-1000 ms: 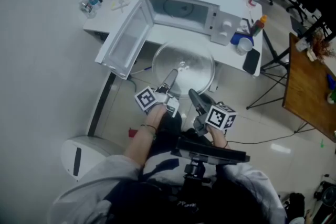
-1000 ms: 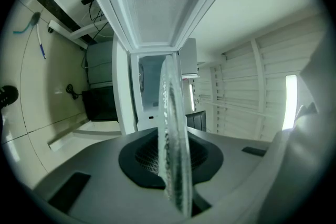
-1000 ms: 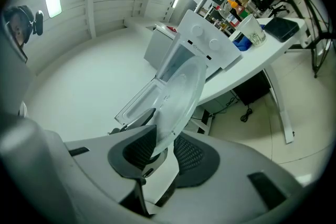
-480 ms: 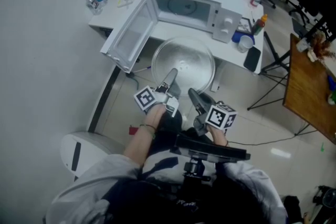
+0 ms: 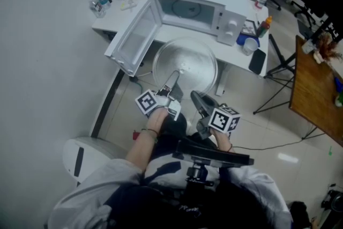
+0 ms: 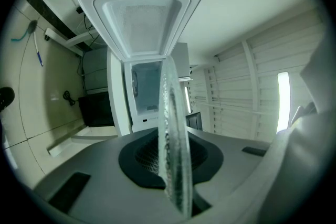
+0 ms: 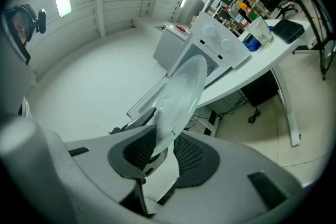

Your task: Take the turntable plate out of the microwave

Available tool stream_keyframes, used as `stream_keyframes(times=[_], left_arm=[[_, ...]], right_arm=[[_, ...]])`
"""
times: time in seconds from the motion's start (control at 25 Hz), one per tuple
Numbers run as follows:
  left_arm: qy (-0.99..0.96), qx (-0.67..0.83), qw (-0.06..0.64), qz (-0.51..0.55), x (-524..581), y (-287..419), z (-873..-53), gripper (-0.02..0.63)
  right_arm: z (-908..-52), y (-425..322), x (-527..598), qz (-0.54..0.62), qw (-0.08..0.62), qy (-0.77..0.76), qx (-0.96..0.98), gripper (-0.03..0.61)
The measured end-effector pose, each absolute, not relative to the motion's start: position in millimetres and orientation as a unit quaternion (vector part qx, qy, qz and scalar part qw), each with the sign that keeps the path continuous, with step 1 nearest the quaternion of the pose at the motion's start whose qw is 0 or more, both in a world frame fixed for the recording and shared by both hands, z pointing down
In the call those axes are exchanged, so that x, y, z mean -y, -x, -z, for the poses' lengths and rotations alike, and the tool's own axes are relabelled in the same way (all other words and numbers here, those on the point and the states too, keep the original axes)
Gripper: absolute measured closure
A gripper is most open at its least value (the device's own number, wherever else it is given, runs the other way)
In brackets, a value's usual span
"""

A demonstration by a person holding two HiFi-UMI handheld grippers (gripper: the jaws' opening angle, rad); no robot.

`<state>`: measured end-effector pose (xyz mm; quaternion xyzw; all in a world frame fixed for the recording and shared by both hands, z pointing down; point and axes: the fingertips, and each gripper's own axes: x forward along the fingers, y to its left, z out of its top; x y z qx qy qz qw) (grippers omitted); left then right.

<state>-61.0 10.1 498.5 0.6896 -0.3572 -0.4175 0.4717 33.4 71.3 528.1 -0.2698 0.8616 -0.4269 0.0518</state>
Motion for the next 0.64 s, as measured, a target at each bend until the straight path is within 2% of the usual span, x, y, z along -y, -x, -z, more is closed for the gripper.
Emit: stream_keyframes(times=[0.64], left_arm=[[-0.69, 0.362, 0.467, 0.419, -16.4, 71.4, -495.7, 0.571]], right_arm=[[-523.4, -24.8, -76.7, 0.422, 0.046, 0.268, -0.865, 0.473]])
